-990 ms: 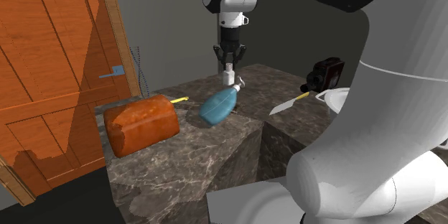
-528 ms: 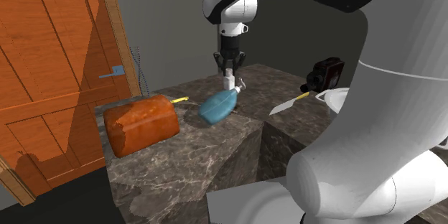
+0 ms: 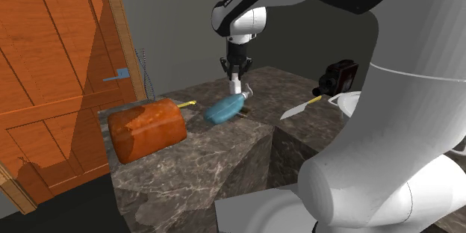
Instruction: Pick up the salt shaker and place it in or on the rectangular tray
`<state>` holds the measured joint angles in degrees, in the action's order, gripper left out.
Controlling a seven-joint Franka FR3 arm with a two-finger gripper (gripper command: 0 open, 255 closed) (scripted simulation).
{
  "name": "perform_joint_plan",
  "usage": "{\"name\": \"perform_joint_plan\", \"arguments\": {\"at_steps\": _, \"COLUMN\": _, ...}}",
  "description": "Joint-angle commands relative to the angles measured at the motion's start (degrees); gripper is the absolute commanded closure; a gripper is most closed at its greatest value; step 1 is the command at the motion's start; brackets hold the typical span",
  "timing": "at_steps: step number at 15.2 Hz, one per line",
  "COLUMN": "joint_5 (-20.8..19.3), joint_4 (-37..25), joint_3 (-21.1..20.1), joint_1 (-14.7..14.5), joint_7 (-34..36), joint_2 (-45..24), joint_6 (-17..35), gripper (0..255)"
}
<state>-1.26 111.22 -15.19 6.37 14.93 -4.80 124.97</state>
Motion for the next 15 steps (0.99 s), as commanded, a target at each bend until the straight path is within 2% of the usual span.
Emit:
{"name": "perform_joint_plan", "arguments": {"at_steps": 1, "joint_5": 0.0, "joint_4": 2.1, "joint_3": 0.0, "joint_1": 0.0, "joint_7": -0.3, "joint_2": -1.0, "joint_6": -5.2, "gripper": 255}}
{"name": "perform_joint_plan", "arguments": {"at_steps": 8, "joint_5": 0.0, "joint_4": 2.1, "joint_3": 0.1, "joint_1": 0.0, "joint_7": -0.3, "joint_2": -1.0, "joint_6": -5.2, "gripper": 255}}
{"name": "perform_joint_plan", "arguments": {"at_steps": 9, "joint_5": 0.5, "joint_4": 2.1, "joint_3": 0.7, "joint_1": 0.8, "joint_7": -1.9, "joint_2": -0.7, "joint_6": -5.5, "gripper": 0}}
{"name": "perform_joint_plan", "arguments": {"at_steps": 13, "joint_5": 0.1, "joint_4": -2.2, "joint_3": 1.0, "joint_1": 1.0, "joint_7": -2.3, "joint_2": -2.9, "joint_6": -7.6, "gripper": 0}}
{"name": "perform_joint_plan", "arguments": {"at_steps": 14, "joint_5": 0.0, "joint_4": 2.1, "joint_3": 0.1, "joint_1": 0.0, "joint_7": -0.3, "joint_2": -1.0, "joint_6": -5.2, "gripper": 0}}
{"name": "perform_joint_plan", "arguments": {"at_steps": 15, "joint_5": 0.3, "joint_4": 0.9, "joint_3": 0.1, "joint_1": 0.0, "joint_7": -0.5, "joint_2": -0.3, "joint_6": -7.0, "gripper": 0}}
